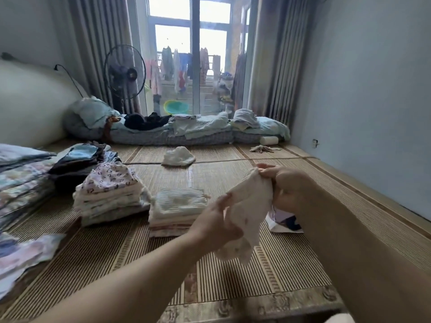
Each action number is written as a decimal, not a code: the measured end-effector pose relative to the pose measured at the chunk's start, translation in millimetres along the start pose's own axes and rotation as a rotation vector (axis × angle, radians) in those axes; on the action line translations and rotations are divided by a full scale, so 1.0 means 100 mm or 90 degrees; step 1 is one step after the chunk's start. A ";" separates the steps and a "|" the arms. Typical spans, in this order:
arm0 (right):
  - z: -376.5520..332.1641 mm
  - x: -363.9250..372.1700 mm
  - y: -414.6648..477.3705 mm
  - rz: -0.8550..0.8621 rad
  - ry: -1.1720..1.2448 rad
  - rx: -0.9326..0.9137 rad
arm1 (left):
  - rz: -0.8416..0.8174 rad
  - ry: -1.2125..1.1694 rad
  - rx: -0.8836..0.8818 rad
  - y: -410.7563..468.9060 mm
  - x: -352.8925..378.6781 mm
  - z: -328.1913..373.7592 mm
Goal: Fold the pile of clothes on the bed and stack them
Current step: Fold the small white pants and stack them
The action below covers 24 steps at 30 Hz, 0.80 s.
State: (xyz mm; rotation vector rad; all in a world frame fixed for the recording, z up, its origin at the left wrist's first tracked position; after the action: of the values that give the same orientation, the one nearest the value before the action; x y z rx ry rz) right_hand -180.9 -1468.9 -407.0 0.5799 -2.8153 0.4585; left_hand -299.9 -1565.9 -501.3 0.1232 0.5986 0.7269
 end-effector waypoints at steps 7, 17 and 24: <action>-0.01 -0.18 0.03 0.047 0.041 0.046 | 0.028 0.057 -0.036 0.07 0.18 -0.07; 0.07 -0.82 -0.05 0.030 -0.496 -0.157 | -0.045 -0.249 -0.192 -0.06 0.31 0.22; 0.59 -0.38 -0.28 -0.014 -0.753 -0.366 | -0.066 0.152 0.048 0.03 0.22 0.64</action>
State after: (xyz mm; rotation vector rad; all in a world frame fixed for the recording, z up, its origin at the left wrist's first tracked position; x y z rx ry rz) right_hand -144.8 -1501.2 -465.5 0.9410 -3.6697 -1.0319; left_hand -253.5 -1542.8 -457.8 0.0753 0.8552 0.6224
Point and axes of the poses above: each hand's wrist, its own y-axis towards the middle knuckle, its own x-axis out of the palm, z = x × y, the point moved 2 cm from there along y, towards the middle knuckle, and after that the axes turned 15 degrees about z, right-handed, at the moved point
